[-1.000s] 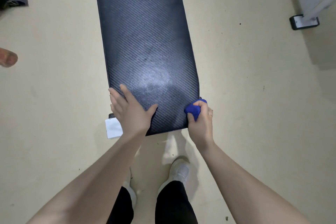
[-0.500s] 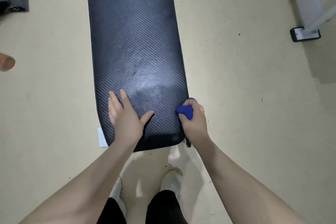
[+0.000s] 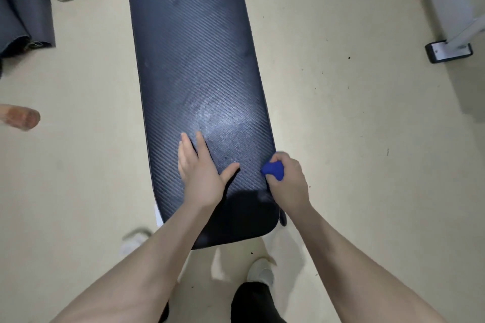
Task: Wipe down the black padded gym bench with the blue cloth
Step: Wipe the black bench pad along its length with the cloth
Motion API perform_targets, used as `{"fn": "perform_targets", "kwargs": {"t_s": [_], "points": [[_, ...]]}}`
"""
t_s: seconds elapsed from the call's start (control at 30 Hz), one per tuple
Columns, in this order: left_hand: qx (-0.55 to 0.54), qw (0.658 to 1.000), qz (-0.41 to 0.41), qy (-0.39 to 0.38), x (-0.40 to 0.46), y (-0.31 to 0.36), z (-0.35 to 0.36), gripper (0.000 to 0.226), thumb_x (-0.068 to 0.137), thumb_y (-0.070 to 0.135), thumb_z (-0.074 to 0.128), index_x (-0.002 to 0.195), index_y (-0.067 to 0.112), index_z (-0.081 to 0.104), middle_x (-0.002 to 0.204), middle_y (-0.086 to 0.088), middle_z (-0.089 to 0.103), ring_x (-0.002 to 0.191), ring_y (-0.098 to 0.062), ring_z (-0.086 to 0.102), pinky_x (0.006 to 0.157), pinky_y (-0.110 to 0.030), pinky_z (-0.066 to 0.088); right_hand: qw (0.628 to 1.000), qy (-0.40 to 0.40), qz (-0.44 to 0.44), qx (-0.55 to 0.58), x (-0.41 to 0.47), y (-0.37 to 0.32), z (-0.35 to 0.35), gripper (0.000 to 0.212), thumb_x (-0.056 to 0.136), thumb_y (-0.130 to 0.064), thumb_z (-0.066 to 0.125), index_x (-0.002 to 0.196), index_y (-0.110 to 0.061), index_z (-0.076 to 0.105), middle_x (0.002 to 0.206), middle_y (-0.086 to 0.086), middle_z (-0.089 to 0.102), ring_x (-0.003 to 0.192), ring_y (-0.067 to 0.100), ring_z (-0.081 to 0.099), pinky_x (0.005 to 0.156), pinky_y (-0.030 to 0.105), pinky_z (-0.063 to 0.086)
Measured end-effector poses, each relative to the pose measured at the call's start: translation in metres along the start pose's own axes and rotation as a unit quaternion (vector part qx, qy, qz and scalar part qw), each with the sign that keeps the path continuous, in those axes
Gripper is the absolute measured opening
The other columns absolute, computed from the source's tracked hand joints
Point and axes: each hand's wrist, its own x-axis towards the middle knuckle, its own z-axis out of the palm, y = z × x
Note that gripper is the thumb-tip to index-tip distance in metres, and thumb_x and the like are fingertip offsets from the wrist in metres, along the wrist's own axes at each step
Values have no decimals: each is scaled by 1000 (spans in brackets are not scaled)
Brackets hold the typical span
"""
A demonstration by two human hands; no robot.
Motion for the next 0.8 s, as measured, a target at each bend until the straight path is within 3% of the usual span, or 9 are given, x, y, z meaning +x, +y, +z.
{"fn": "perform_targets", "kwargs": {"t_s": [0.13, 0.27, 0.4, 0.53, 0.63, 0.73, 0.8], "points": [[-9, 1000, -1, 5, 31, -13, -20, 75, 96, 40, 43, 151, 10, 3, 159, -13, -9, 147, -28, -8, 118, -39, -3, 996, 75, -21, -48, 34, -39, 17, 30, 77, -7, 56, 106, -15, 56, 122, 8, 45, 98, 27, 50, 79, 26, 38], [17, 999, 44, -12, 64, -37, -34, 64, 99, 31, 35, 151, 8, 6, 160, -13, -7, 147, -27, -7, 119, -37, -3, 993, 110, -22, -46, 50, -51, 22, 28, 75, -10, 56, 102, -17, 56, 123, 7, 47, 102, 26, 51, 83, 34, 44], [37, 994, 79, -64, 75, -47, -53, 64, 98, 31, 37, 151, 8, 9, 160, -12, -6, 147, -26, -5, 119, -35, -3, 989, 114, 89, 13, 32, -54, 16, 22, 76, -7, 56, 92, -23, 55, 116, 5, 52, 93, 12, 45, 76, 24, 31], [87, 978, 146, -117, 84, -38, -76, 65, 97, 30, 43, 150, 9, 11, 160, -12, -2, 147, -28, -3, 118, -37, -1, 975, 125, 183, -16, -13, -50, 20, 20, 76, -5, 55, 89, -20, 54, 111, 6, 53, 88, 19, 46, 69, 24, 27], [114, 963, 198, -143, 89, -22, -85, 63, 97, 28, 43, 150, 9, 14, 160, -11, 1, 147, -28, -3, 119, -38, 1, 965, 114, 234, 21, -20, -51, 21, 28, 78, -6, 52, 101, -21, 50, 111, 5, 51, 90, 23, 49, 75, 28, 33], [117, 956, 229, -143, 101, -5, -84, 61, 96, 26, 45, 149, 8, 19, 159, -11, 5, 147, -27, 0, 119, -38, 2, 941, 136, 276, 144, -9, -54, 16, 62, 82, -7, 53, 134, -26, 25, 109, 9, 56, 90, 32, 57, 84, 39, 44], [107, 956, 238, -135, 115, 4, -78, 60, 96, 24, 45, 148, 7, 21, 159, -11, 9, 147, -27, 2, 119, -37, 3, 944, 130, 272, 132, 7, -57, 17, 73, 84, -10, 55, 144, -21, 15, 121, 8, 53, 108, 30, 54, 96, 39, 40]]}}
